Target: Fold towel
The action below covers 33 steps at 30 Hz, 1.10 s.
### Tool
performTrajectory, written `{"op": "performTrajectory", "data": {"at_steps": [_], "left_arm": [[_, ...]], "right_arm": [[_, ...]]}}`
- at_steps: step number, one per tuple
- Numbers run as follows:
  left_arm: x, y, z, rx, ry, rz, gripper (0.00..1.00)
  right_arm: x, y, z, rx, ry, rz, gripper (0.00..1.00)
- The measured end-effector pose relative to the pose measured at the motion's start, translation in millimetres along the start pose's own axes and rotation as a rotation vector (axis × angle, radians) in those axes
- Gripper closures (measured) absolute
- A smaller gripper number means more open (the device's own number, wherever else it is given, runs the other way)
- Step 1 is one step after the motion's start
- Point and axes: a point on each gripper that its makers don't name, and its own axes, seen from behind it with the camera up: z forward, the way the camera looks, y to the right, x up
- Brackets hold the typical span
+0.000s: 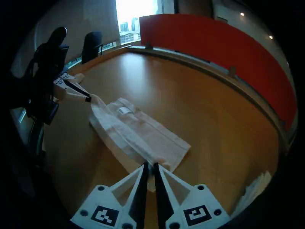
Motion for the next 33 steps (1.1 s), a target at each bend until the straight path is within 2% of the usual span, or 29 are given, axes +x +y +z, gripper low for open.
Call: {"op": "performTrajectory", "data": {"at_steps": [9,13,15,23,25,27,29,31,33], "left_arm": [[-2,-10.8,23.8,0.022,-0.012,-0.018,0.90],[0,-18.4,32.7,0.051,-0.013,-0.015,0.80],[1,-22.3,37.1,0.065,-0.015,-0.009,0.76],[7,-33.9,44.2,0.104,-0.015,0.005,0.74],[8,-36.3,44.1,0.111,-0.013,0.002,0.71],[9,-38.8,43.3,0.118,-0.010,-0.002,0.67],[11,-40.8,41.8,0.124,-0.005,-0.004,0.65],[11,-42.4,40.0,0.129,-0.002,-0.005,0.62],[11,-43.6,38.2,0.132,0.000,-0.006,0.56]], "right_arm": [[-7,12,21.9,-0.013,-0.028,0.007,0.85],[-6,23,31.5,-0.044,-0.031,0.011,0.75],[-6,28,35.6,-0.057,-0.037,0.014,0.73],[-5,38,43.2,-0.080,-0.045,0.021,0.65],[-4,42,44.2,-0.091,-0.046,0.023,0.64],[-3,46,44.9,-0.104,-0.047,0.025,0.52],[-3,49,44.9,-0.115,-0.045,0.026,0.37],[-1,51,44.4,-0.121,-0.042,0.024,0.31],[1,52,43.6,-0.124,-0.036,0.020,0.19]]}}
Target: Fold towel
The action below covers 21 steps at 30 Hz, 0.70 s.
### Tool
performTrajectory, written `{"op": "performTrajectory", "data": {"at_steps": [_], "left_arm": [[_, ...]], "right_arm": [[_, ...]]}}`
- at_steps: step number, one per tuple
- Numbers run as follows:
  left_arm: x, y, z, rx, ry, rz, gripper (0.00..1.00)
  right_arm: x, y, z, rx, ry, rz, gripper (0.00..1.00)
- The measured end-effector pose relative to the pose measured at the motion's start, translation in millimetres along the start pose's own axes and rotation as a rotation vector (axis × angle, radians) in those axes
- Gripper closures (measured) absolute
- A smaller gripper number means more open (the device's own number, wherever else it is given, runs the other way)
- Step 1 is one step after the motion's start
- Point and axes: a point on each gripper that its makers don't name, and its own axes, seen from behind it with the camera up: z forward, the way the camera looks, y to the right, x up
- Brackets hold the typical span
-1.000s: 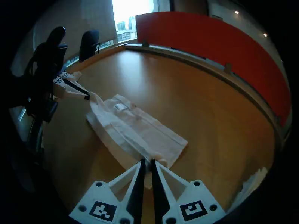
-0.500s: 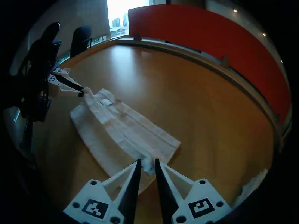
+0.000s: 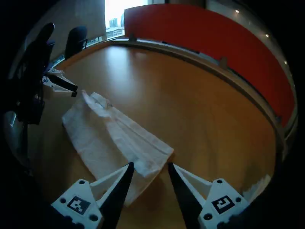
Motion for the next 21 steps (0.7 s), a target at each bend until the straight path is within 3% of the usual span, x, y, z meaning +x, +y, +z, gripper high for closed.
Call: {"op": "performTrajectory", "data": {"at_steps": [2,4,6,8,21], "left_arm": [[-1,0.1,-1.2,-0.002,-0.004,-0.003,0.45],[-2,1.2,-2.4,-0.007,-0.007,-0.009,0.24],[-4,3.0,-3.5,-0.014,-0.009,-0.016,0.11],[-5,3.6,-4.7,-0.016,-0.010,-0.022,0.06],[-14,3.2,-19.2,-0.003,-0.003,-0.034,0.06]], "right_arm": [[1,2,-1.3,-0.006,0.007,-0.003,0.14],[3,3,-3.1,-0.012,0.014,-0.004,0.12],[3,3,-5.1,-0.015,0.020,-0.003,0.05],[2,2,-7.1,-0.015,0.022,0.000,0.03],[-13,-11,-20.2,-0.009,0.028,0.020,0.02]]}}
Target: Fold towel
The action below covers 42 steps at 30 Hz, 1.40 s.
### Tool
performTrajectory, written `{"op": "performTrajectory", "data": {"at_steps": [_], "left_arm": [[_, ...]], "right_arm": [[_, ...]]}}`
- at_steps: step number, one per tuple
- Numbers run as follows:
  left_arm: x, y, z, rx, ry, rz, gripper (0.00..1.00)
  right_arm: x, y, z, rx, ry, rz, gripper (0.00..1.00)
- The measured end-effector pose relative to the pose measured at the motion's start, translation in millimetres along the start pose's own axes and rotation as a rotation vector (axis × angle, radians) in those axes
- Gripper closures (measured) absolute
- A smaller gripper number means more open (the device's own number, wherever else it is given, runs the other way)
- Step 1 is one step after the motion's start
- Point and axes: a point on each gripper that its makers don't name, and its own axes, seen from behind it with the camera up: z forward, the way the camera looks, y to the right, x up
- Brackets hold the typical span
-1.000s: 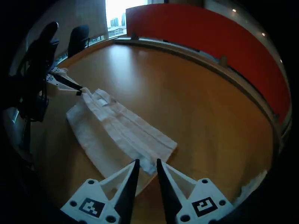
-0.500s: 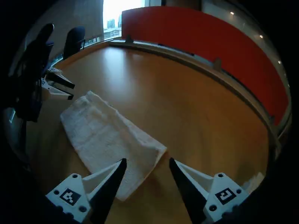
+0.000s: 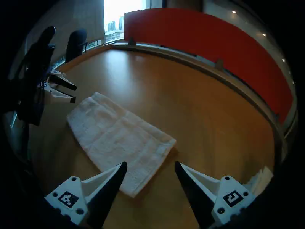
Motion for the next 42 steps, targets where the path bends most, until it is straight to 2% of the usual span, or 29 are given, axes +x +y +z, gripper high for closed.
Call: {"op": "performTrajectory", "data": {"at_steps": [12,24,42], "left_arm": [[-23,1.0,-23.5,0.017,0.002,-0.018,0.06],[-46,7.0,-35.5,0.027,-0.003,-0.054,0.06],[-71,-1.5,-69.0,0.086,0.013,-0.126,0.06]], "right_arm": [[-21,-16,-13.6,0.004,-0.007,0.016,0.03],[-33,-22,-20.3,0.004,-0.014,0.027,0.03],[-28,-29,-13.6,0.050,-0.029,-0.039,0.03]]}}
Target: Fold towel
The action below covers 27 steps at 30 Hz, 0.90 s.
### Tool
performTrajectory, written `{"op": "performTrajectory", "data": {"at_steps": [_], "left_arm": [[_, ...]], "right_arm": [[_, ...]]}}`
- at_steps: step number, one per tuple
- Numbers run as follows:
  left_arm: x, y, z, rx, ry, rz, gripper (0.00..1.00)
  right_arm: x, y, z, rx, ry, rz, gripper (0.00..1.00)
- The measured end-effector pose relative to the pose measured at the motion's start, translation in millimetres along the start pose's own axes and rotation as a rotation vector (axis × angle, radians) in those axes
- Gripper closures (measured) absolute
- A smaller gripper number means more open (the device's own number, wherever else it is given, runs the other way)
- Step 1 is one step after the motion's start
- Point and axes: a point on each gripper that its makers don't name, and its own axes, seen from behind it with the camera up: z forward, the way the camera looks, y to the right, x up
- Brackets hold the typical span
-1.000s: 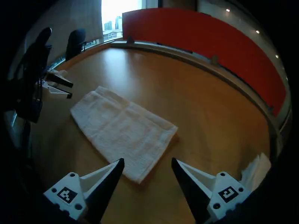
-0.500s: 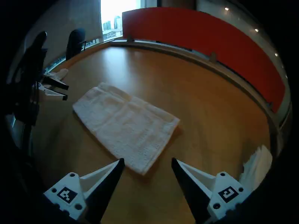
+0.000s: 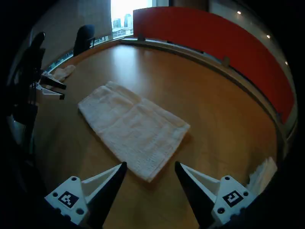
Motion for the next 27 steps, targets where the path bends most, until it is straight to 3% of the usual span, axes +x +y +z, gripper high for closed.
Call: {"op": "performTrajectory", "data": {"at_steps": [15,27], "left_arm": [[-22,-23.2,-31.0,0.060,0.006,-0.045,0.06],[-34,-35.5,-47.7,0.091,0.006,-0.049,0.06]], "right_arm": [[0,-6,6.8,0.047,-0.037,-0.073,0.03],[-10,-7,12.6,0.066,-0.078,-0.117,0.05]]}}
